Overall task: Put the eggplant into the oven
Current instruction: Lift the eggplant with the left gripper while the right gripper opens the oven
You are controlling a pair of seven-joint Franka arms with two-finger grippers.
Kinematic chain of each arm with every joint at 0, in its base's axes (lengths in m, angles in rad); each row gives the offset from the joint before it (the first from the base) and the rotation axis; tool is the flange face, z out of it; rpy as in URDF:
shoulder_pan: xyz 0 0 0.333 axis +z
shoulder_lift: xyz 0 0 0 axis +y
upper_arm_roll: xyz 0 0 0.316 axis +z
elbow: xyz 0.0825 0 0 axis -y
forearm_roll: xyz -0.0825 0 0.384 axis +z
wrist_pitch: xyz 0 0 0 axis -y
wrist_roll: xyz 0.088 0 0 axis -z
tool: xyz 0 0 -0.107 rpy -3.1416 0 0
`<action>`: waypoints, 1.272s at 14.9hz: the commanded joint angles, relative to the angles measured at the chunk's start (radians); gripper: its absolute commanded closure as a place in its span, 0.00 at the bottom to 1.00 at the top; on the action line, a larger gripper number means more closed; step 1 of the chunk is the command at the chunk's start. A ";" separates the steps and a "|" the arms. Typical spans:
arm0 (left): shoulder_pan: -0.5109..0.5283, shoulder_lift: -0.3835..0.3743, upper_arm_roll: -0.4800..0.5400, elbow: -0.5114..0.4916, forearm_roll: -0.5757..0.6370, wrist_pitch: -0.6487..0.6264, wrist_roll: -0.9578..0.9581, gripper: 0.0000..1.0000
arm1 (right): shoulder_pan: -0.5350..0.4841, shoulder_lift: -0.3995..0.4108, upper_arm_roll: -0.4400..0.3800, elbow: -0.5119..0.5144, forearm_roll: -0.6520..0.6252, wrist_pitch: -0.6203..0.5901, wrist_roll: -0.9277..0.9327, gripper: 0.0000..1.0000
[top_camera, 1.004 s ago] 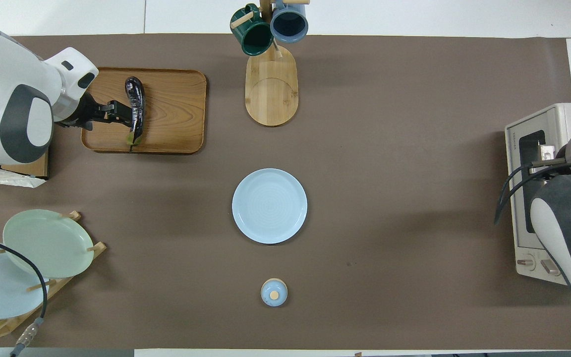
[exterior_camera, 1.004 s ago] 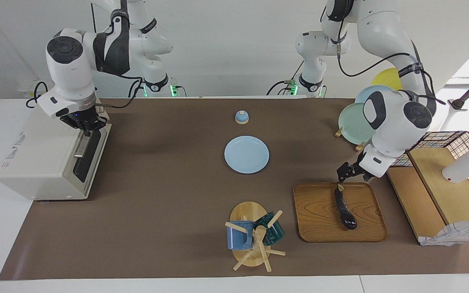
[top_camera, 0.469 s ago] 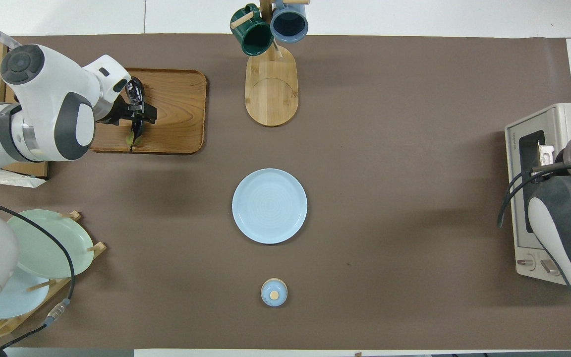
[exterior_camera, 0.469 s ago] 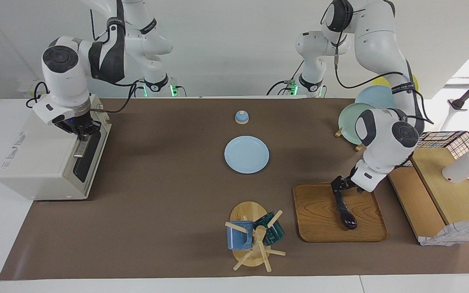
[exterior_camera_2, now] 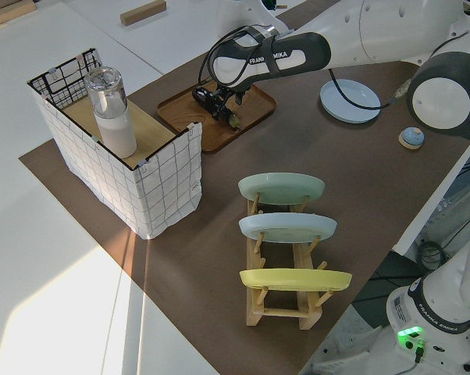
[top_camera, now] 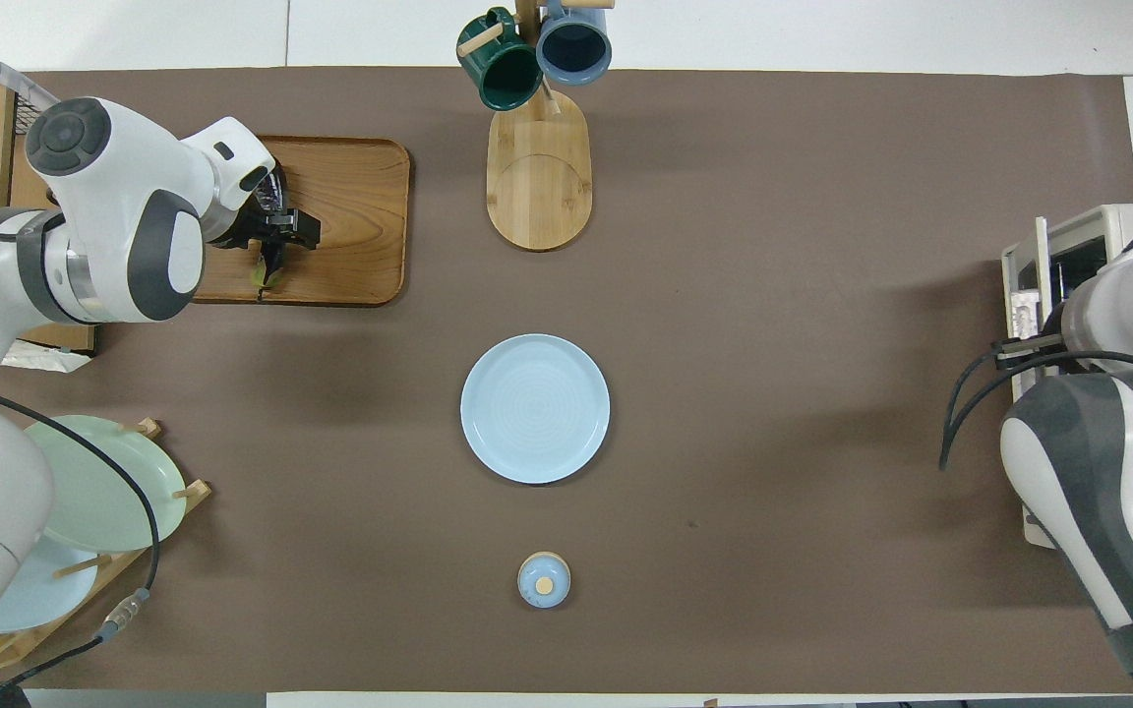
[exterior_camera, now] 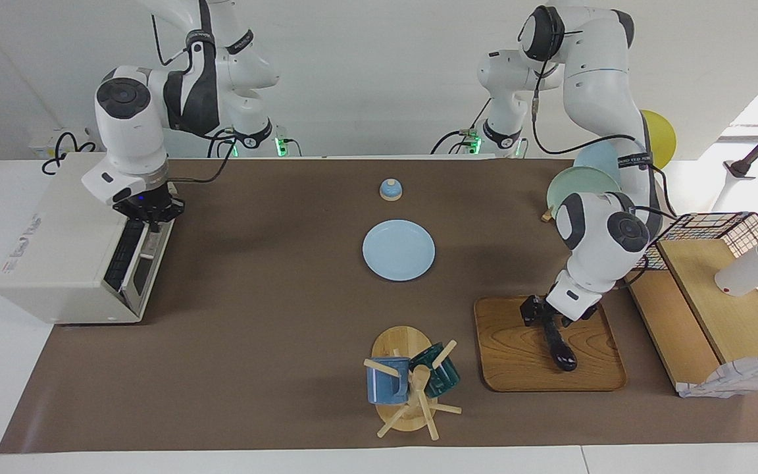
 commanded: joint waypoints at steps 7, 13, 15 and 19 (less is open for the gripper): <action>0.010 -0.019 0.005 0.075 -0.017 -0.130 0.022 1.00 | 0.045 0.155 -0.014 -0.153 0.031 0.321 0.106 1.00; 0.009 -0.232 0.002 0.055 -0.119 -0.370 -0.082 1.00 | 0.078 0.202 -0.012 -0.145 0.158 0.336 0.152 1.00; -0.051 -0.304 -0.002 0.009 -0.123 -0.423 -0.196 1.00 | 0.156 0.208 -0.014 -0.113 0.174 0.319 0.212 1.00; -0.236 -0.382 -0.002 -0.081 -0.152 -0.427 -0.382 1.00 | 0.200 0.214 -0.014 -0.024 0.174 0.202 0.261 1.00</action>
